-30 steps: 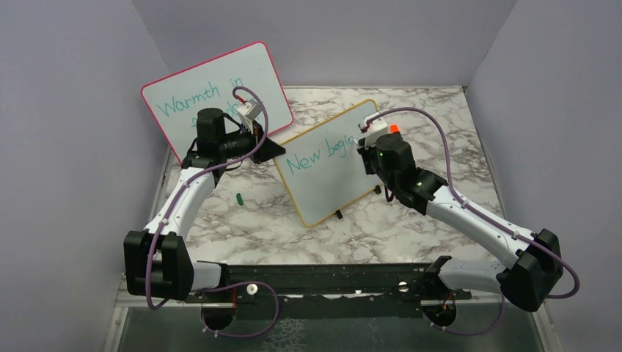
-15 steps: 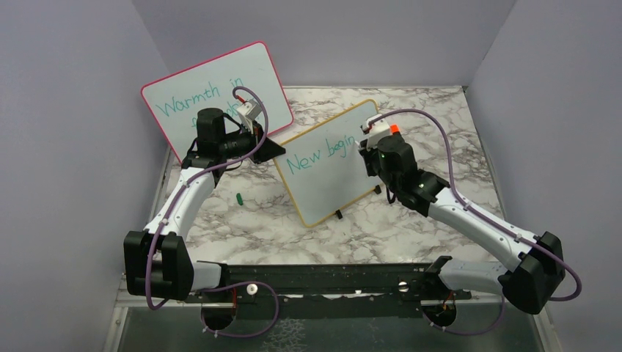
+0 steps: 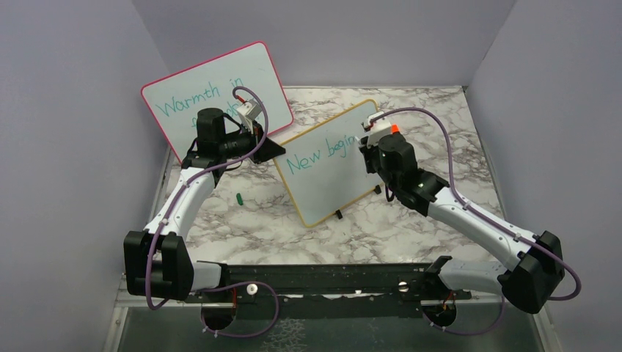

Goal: Write a sentence on the whiteboard

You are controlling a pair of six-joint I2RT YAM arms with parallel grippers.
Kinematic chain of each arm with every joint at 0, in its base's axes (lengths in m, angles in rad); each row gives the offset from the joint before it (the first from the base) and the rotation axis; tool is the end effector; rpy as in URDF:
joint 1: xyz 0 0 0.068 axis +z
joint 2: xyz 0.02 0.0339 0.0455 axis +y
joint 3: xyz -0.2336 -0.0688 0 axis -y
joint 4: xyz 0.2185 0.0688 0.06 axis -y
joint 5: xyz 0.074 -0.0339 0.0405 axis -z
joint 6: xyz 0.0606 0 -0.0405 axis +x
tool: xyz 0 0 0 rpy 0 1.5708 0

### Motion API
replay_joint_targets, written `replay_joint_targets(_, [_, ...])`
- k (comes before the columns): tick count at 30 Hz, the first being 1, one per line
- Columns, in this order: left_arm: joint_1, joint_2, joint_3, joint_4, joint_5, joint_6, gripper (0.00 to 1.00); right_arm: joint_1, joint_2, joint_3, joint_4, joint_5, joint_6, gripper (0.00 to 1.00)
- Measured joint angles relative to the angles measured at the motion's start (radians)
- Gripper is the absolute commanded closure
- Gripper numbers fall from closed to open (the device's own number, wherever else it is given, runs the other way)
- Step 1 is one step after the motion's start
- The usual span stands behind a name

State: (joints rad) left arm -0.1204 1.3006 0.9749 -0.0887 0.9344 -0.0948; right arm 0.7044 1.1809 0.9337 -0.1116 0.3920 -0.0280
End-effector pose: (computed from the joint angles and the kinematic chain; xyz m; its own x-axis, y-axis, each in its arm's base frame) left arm 0.2766 -0.0826 0.2813 -0.4739 0.0007 -0.8806 0.7608 0.5039 -0.4090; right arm 0.2280 0.1633 0.2886 -0.2584 -0.2535 -0.9322 -0.3332 0.9291 -0.1603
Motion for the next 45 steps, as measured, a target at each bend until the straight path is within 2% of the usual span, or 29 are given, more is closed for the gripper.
replay_joint_targets(45, [0.000,0.000,0.000,0.000,0.000,0.002,1.00,-0.013,0.009,-0.019,-0.003,-0.005,0.011,1.00])
